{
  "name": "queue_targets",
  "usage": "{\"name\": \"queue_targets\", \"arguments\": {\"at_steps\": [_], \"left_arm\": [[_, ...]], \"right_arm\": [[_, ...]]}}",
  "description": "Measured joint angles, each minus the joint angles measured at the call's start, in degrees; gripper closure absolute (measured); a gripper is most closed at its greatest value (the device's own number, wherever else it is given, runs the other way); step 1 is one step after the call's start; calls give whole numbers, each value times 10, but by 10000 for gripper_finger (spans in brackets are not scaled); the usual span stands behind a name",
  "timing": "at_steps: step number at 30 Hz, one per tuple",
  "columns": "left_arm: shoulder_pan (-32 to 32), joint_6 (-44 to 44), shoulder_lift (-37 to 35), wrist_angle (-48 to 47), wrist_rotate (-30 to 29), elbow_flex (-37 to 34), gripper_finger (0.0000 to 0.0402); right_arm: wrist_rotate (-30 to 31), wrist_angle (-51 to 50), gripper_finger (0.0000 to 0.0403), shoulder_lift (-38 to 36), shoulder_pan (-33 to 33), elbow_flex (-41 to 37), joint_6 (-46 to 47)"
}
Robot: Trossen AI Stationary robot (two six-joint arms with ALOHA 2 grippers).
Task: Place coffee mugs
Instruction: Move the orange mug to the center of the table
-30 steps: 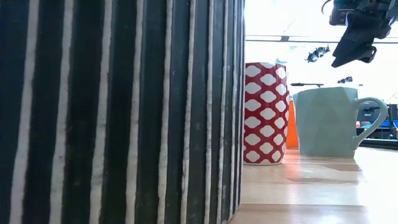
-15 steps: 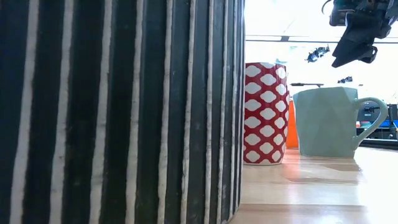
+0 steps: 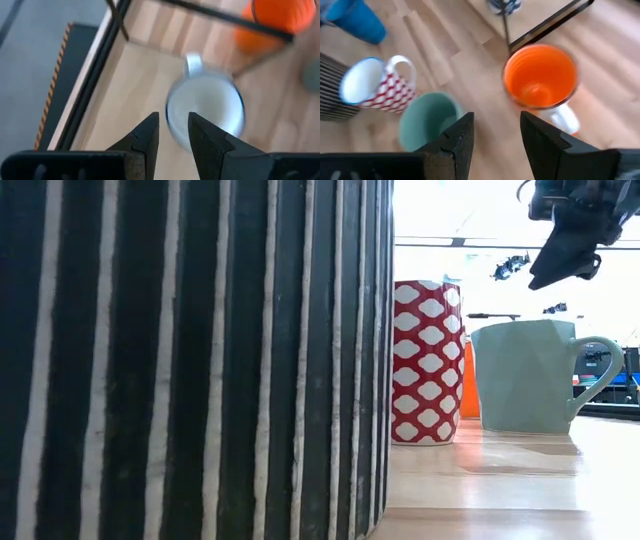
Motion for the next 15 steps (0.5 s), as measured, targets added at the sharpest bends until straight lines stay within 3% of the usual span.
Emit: {"name": "queue_targets", "arguments": {"at_steps": [3,6,15], "left_arm": [[-9,0,-2,-124,0,50,307],[-24,-1,-37,-205,2,15,307],[-107,-30,-267,-171,22,-255,307]], "right_arm": [[22,16,258,12,0,-1,-44],[32,52,258,26,0,-1,-80],[105,120,258,58,0,-1,-191]]}}
